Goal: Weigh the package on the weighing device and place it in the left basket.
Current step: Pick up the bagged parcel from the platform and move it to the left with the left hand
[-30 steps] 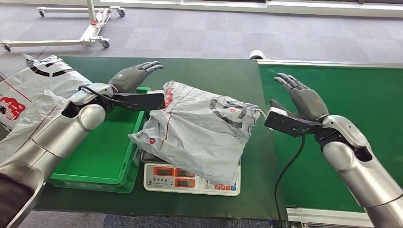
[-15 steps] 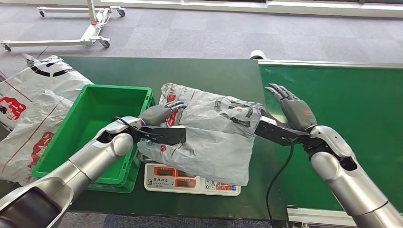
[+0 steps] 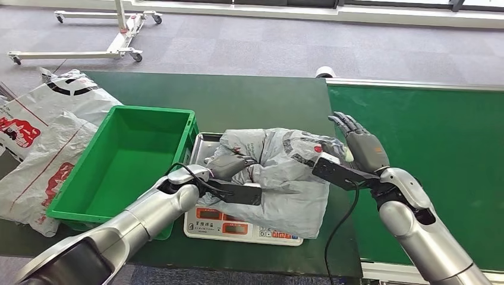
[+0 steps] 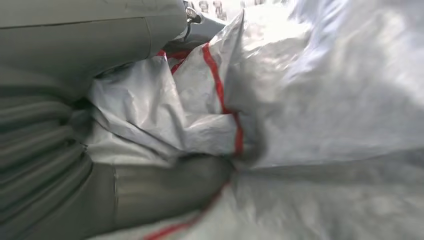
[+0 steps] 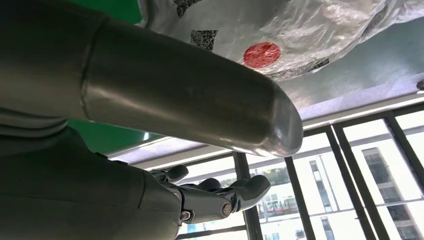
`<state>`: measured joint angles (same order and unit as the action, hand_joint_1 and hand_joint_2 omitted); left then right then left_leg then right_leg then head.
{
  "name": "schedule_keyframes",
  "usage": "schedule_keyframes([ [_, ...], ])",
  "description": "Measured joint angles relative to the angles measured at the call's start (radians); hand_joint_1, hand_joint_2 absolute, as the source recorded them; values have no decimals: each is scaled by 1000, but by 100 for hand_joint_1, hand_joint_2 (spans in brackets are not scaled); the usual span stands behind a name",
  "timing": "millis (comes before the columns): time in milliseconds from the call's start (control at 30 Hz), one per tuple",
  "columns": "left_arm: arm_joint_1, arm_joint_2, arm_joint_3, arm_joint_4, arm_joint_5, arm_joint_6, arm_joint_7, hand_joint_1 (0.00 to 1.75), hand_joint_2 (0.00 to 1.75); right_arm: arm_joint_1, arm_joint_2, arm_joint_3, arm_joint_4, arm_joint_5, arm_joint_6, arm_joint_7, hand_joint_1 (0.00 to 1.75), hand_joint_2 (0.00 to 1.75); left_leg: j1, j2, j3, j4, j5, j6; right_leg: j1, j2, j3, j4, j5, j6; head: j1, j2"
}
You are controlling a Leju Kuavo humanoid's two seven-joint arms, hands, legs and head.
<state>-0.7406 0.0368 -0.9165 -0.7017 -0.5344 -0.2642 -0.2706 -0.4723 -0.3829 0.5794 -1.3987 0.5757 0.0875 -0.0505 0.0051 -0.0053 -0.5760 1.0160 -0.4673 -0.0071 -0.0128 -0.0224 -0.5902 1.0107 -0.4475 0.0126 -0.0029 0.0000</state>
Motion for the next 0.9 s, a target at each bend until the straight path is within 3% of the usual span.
schedule_keyframes([
  [267, -13, -2, 3, 19, -38, 68, 23, 175, 175, 22, 5, -23, -15, 2, -1, 0, 0, 0, -1, 1, 3, 0, 1, 0, -1, 2, 2, 0, 1, 0, 0, 0],
  [433, -17, 45, 32, -39, -72, 78, 61, 175, 175, 52, 5, -50, -35, 8, -2, 0, 0, 0, -1, 6, 3, -1, 1, -1, 0, 7, -2, 0, 2, -2, 0, 0],
  [900, -160, 375, 189, -283, -111, -22, 130, 175, 175, 191, -69, -188, -117, 0, -25, -41, 0, 0, 2, 11, -8, -1, 3, -5, 3, 12, -15, 2, 5, -5, 0, 0],
])
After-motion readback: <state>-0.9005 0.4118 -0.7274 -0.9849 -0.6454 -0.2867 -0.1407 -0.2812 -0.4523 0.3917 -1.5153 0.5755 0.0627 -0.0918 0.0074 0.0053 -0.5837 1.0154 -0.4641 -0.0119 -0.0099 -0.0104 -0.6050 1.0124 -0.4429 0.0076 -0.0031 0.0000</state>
